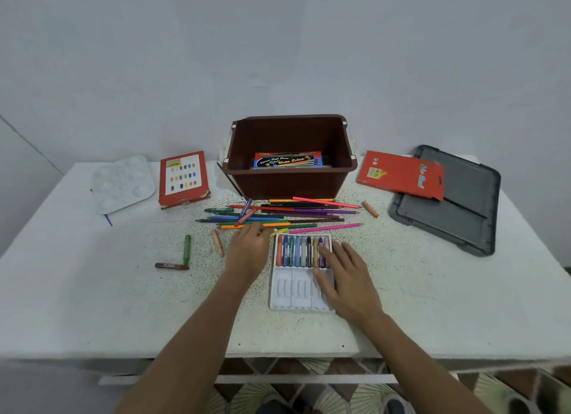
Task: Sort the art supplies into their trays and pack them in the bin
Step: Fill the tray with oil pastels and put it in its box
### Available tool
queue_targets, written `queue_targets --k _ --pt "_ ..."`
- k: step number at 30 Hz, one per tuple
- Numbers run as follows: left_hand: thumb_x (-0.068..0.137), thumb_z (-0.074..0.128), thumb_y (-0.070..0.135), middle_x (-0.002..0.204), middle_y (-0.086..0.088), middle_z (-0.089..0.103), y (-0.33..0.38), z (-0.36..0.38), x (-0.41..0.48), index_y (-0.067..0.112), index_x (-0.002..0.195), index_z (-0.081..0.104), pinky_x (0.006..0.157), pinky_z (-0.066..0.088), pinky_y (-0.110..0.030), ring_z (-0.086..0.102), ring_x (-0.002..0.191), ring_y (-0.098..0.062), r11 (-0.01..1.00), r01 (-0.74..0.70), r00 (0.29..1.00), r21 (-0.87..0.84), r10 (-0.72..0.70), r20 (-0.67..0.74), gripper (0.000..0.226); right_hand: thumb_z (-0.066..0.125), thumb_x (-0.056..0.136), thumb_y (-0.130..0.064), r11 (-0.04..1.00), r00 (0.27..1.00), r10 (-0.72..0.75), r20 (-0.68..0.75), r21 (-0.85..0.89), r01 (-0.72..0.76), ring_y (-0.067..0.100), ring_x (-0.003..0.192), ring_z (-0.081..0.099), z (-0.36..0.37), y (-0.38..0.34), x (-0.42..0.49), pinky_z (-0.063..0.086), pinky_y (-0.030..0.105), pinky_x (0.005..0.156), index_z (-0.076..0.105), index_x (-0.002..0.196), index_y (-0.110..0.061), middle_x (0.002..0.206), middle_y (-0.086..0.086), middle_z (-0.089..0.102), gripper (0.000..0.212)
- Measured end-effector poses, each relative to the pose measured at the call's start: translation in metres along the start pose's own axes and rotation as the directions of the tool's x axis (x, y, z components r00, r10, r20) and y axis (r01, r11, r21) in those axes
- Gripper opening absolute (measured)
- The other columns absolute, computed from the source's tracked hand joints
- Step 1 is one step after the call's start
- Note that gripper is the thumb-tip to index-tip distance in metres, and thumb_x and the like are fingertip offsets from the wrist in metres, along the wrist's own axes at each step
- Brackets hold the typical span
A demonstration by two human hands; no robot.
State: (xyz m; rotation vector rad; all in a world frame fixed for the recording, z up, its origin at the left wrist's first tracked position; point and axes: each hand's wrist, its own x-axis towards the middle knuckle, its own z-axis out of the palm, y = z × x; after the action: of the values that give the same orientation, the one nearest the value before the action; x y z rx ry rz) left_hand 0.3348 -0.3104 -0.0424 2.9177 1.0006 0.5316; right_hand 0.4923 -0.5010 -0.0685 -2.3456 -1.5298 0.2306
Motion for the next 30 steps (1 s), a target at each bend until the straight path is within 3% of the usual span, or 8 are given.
queue_targets --k 7,11,15,17,19,23,25,30 --pt "0.072 0.080 0.002 0.090 -0.012 0.070 0.004 0.000 0.002 0.007 0.105 0.071 0.074 0.056 -0.042 0.068 0.081 -0.028 0.984 -0.058 0.998 0.169 0.055 0.025 0.035 0.009 0.099 -0.066 1.000 1.000 -0.004 -0.011 0.013 0.004 0.016 0.152 0.007 0.003 0.002 0.002 0.014 0.042 0.123 0.026 0.154 -0.033 0.163 -0.004 0.023 0.067" --pt "0.083 0.066 -0.001 0.094 -0.016 0.068 0.002 -0.001 -0.005 0.002 0.113 0.067 0.078 0.058 -0.044 0.067 0.084 -0.030 0.988 -0.014 1.000 0.151 0.014 -0.001 0.030 0.014 0.100 -0.063 1.000 1.000 -0.012 -0.024 0.014 0.012 0.017 0.152 0.010 0.003 0.003 0.000 0.015 0.043 0.123 0.028 0.154 -0.033 0.162 -0.003 0.026 0.063" --pt "0.091 0.060 -0.001 0.099 -0.014 0.063 0.007 -0.010 -0.018 0.003 0.112 0.069 0.072 0.054 -0.037 0.062 0.082 -0.025 0.958 0.232 0.970 -0.167 -0.240 -0.028 0.023 0.019 0.101 -0.059 1.000 0.999 -0.020 -0.041 0.015 0.020 0.019 0.151 0.014 0.002 0.002 0.000 0.015 0.042 0.123 0.031 0.152 -0.030 0.160 -0.002 0.030 0.060" --pt "0.097 0.056 0.009 0.112 -0.009 0.059 0.012 -0.016 -0.024 0.008 0.118 0.065 0.076 0.049 -0.030 0.060 0.085 -0.018 0.843 0.389 0.919 -0.371 -0.386 0.084 0.023 0.020 0.102 -0.058 1.000 0.999 -0.023 -0.048 0.020 0.024 0.020 0.150 0.016 0.001 0.002 0.000 0.017 0.043 0.123 0.034 0.152 -0.029 0.159 -0.001 0.032 0.059" --pt "0.098 0.056 0.012 0.111 -0.004 0.061 0.017 -0.023 -0.032 0.010 0.120 0.060 0.074 0.046 -0.020 0.060 0.086 -0.013 0.730 0.467 0.881 -0.499 -0.434 0.189 0.023 0.020 0.102 -0.058 0.999 0.998 -0.027 -0.052 0.020 0.028 0.021 0.150 0.019 0.002 0.003 0.001 0.019 0.044 0.122 0.035 0.151 -0.029 0.158 0.000 0.034 0.059" --pt "0.096 0.060 0.012 0.094 0.001 0.061 0.028 -0.040 -0.047 0.025 0.136 0.042 0.064 0.044 -0.010 0.062 0.083 -0.009 0.593 0.473 0.880 -0.652 -0.356 0.315 0.046 0.020 0.102 -0.057 0.999 0.998 -0.035 -0.054 0.011 0.035 0.022 0.149 0.021 0.003 0.004 0.002 0.022 0.045 0.121 0.036 0.150 -0.028 0.158 0.001 0.035 0.058" --pt "0.094 0.062 0.011 0.092 -0.002 0.061 0.030 -0.043 -0.053 0.032 0.142 0.038 0.063 0.047 -0.010 0.062 0.080 -0.009 0.634 0.423 0.906 -0.647 -0.270 0.327 0.058 0.021 0.102 -0.057 0.999 0.998 -0.033 -0.060 0.012 0.034 0.023 0.148 0.023 0.003 0.003 0.001 0.023 0.046 0.120 0.037 0.149 -0.028 0.157 0.002 0.036 0.057" --pt "0.090 0.068 0.012 0.089 0.002 0.064 0.030 -0.040 -0.061 0.028 0.143 0.045 0.071 0.050 -0.014 0.063 0.078 -0.009 0.736 0.361 0.913 -0.573 -0.154 0.377 0.060 0.017 0.103 -0.057 0.999 0.999 -0.035 -0.039 -0.026 0.034 0.022 0.149 0.021 0.007 0.006 0.003 0.022 0.045 0.120 0.033 0.151 -0.028 0.157 0.002 0.035 0.058"
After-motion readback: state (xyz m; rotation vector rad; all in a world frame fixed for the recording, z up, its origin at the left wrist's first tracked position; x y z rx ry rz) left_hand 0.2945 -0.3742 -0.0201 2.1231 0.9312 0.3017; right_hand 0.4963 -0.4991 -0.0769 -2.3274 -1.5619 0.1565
